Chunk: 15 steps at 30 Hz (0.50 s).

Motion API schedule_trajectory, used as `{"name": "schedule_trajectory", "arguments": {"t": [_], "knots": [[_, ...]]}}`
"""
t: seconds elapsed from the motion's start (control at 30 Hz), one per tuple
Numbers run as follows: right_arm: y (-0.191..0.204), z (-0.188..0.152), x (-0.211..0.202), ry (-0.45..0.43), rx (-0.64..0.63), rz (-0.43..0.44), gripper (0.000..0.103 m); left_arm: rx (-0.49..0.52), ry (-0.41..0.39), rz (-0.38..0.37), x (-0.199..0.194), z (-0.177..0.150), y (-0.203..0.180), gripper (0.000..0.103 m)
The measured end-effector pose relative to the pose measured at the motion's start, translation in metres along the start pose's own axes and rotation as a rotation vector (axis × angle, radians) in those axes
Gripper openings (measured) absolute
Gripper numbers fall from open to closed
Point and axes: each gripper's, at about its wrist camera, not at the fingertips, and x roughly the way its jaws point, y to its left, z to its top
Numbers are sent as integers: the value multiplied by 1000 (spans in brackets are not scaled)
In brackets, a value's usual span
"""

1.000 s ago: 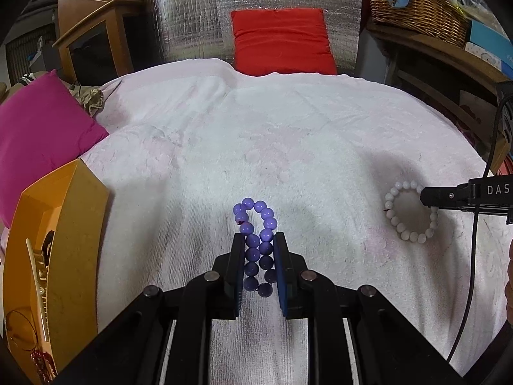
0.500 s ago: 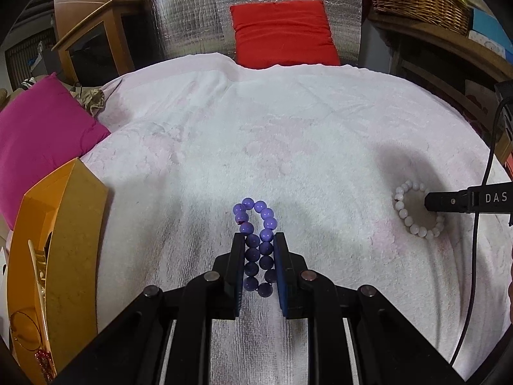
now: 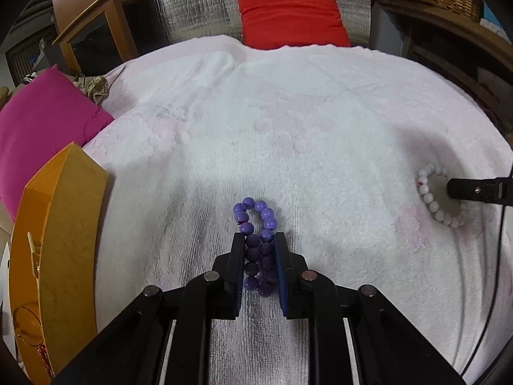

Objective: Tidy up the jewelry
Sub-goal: 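Hold the white and purple bracelets in both tools just above the cover, then open both tools and set the bracelets back down on the cover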

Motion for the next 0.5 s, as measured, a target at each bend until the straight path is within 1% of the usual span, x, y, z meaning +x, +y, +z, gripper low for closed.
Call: {"name": "schedule_trajectory", "arguments": {"t": [0.03, 0.07, 0.1, 0.13, 0.17, 0.2, 0.33, 0.4, 0.5], "knots": [[-1, 0, 0, 3, 6, 5, 16, 0, 1, 0, 0, 0, 0, 19], [-1, 1, 1, 3, 10, 8, 16, 1, 1, 3, 1, 0, 0, 22], [-2, 1, 1, 6, 13, 11, 16, 3, 2, 4, 0, 1, 0, 31], [-3, 2, 2, 8, 17, 15, 16, 4, 2, 5, 0, 1, 0, 37], [-4, 2, 2, 11, 25, 22, 16, 4, 1, 8, -1, 1, 1, 47], [-6, 3, 3, 14, 35, 29, 16, 2, -4, 10, -2, 1, 2, 52], [-10, 4, 4, 24, 72, 53, 16, -12, -11, -27, -8, 3, 10, 61], [-13, 5, 5, 28, 88, 62, 16, -16, -7, -54, -10, 2, 15, 68], [-16, 6, 4, 34, 107, 72, 16, -12, 1, -84, -13, 0, 21, 72]]}}
